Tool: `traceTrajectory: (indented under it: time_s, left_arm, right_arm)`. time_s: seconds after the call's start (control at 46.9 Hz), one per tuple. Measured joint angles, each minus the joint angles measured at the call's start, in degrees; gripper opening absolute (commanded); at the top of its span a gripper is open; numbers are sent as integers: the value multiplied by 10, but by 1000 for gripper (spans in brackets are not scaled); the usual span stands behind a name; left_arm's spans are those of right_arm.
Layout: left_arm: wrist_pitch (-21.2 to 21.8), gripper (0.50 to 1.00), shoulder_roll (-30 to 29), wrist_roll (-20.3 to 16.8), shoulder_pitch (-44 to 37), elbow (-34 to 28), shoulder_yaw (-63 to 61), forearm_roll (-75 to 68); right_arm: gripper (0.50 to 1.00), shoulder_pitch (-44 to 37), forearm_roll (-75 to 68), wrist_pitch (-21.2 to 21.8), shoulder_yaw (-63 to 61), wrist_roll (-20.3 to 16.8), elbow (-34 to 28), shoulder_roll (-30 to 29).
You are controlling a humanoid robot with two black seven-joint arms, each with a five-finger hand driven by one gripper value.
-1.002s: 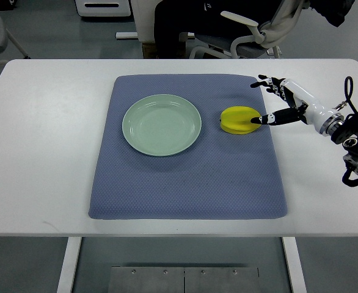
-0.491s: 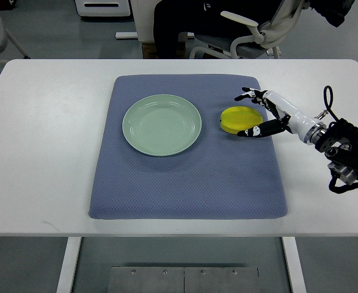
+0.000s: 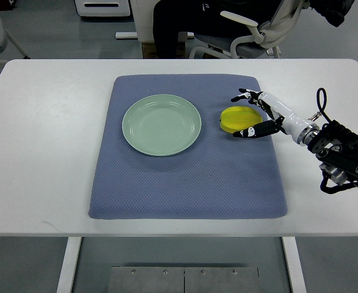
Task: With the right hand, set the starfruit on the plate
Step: 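Close the right hand's fingers around the yellow starfruit, then lift the starfruit with the right hand and carry it toward the plate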
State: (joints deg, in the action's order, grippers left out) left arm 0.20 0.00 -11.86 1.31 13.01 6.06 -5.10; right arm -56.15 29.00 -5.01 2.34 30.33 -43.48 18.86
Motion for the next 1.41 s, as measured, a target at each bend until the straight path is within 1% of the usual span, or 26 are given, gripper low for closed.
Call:
traceTrajectory:
  time_s: [0.171, 0.277, 0.533, 0.661, 0.725, 0.789, 0.832, 0.981, 1.088, 1.216, 1.408]
  left_arm:
    - [0, 1000, 0, 0, 0, 0, 0, 0]
    - [0, 1000, 0, 0, 0, 0, 0, 0]
    - [0, 1000, 0, 0, 0, 0, 0, 0]
    - [0, 1000, 0, 0, 0, 0, 0, 0]
    - [0, 1000, 0, 0, 0, 0, 0, 0]
    - [0, 1000, 0, 0, 0, 0, 0, 0]
    - [0, 1000, 0, 0, 0, 0, 0, 0]
    - [0, 1000, 0, 0, 0, 0, 0, 0]
    - [0, 1000, 0, 0, 0, 0, 0, 0]
    - [0, 1000, 0, 0, 0, 0, 0, 0]
    - [0, 1000, 0, 0, 0, 0, 0, 0]
  right_arm:
    - [998, 1, 0, 0, 0, 1, 6, -8]
    - [995, 2, 0, -7, 2, 1, 14, -15]
    - [987, 2, 0, -11, 11, 3, 65, -48]
    - [975, 2, 0, -11, 12, 4, 75, -54]
    - [943, 2, 0, -11, 12, 4, 76, -54]
    - [901, 2, -1, -11, 12, 4, 76, -54]
    - [860, 3, -1, -11, 12, 4, 76, -54]
    - [638, 3, -1, -9, 13, 2, 76, -54]
    - [500, 4, -2, -5, 13, -2, 75, -54]
    - [500, 4, -5, -3, 13, -7, 75, -54]
    - [500, 0, -13, 0, 10, -29, 74, -54]
